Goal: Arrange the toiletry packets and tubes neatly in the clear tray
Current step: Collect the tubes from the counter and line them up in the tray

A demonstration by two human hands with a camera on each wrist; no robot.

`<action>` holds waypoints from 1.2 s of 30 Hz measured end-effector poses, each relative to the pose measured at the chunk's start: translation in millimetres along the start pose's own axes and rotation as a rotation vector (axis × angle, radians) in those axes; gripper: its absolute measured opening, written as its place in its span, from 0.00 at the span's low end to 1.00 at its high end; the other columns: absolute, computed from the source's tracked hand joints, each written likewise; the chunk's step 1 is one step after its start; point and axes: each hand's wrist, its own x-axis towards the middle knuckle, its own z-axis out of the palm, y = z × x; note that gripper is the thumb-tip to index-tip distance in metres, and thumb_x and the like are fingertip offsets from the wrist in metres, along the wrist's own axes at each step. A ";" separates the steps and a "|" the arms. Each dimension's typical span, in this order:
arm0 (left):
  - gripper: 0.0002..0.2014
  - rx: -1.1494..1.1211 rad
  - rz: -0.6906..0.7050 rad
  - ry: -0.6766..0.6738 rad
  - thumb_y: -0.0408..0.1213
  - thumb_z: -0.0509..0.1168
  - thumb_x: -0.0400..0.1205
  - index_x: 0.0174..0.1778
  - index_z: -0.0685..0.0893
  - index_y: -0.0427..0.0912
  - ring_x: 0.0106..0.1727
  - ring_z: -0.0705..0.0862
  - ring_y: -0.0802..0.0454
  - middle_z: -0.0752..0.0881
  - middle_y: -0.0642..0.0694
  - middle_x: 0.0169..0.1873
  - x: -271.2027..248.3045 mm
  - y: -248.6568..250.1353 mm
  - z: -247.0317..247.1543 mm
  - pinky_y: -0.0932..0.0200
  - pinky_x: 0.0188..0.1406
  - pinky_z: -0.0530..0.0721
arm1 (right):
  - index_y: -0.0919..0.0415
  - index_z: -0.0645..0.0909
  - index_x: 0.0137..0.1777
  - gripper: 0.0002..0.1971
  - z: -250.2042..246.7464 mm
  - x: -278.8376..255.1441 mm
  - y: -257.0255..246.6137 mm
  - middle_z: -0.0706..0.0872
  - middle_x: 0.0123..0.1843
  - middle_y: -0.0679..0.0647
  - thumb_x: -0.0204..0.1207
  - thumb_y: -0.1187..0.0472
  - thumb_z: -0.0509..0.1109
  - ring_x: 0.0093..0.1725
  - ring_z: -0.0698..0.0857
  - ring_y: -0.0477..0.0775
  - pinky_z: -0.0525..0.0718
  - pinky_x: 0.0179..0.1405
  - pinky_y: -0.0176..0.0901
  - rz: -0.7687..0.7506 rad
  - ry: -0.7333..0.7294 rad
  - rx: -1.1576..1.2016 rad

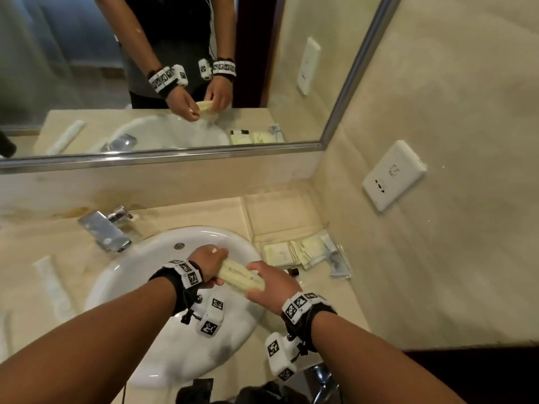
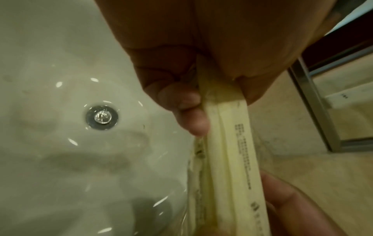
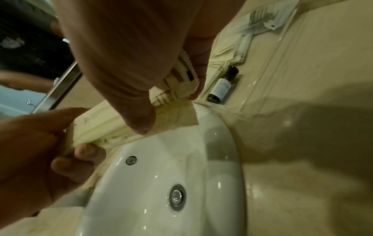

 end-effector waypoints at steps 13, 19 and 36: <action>0.12 0.150 0.069 -0.151 0.45 0.60 0.86 0.44 0.82 0.42 0.41 0.87 0.42 0.86 0.40 0.41 28.4 17.6 99.2 0.49 0.33 0.90 | 0.45 0.75 0.75 0.27 -46.9 10.6 101.1 0.83 0.61 0.54 0.77 0.64 0.66 0.61 0.83 0.58 0.83 0.59 0.53 0.031 -0.008 -0.406; 0.09 0.274 0.058 -0.173 0.36 0.58 0.86 0.56 0.83 0.48 0.38 0.83 0.46 0.86 0.42 0.40 42.7 14.3 114.2 0.58 0.29 0.83 | 0.54 0.75 0.69 0.20 -67.2 24.3 123.1 0.81 0.59 0.57 0.77 0.66 0.63 0.60 0.81 0.61 0.83 0.59 0.57 0.052 -0.084 -0.576; 0.18 0.997 0.275 -0.180 0.46 0.62 0.82 0.67 0.82 0.49 0.60 0.84 0.45 0.87 0.46 0.60 67.9 8.3 143.7 0.52 0.58 0.83 | 0.48 0.72 0.78 0.30 -59.1 46.0 157.6 0.76 0.76 0.56 0.75 0.59 0.70 0.73 0.75 0.62 0.75 0.72 0.62 0.102 -0.207 -0.594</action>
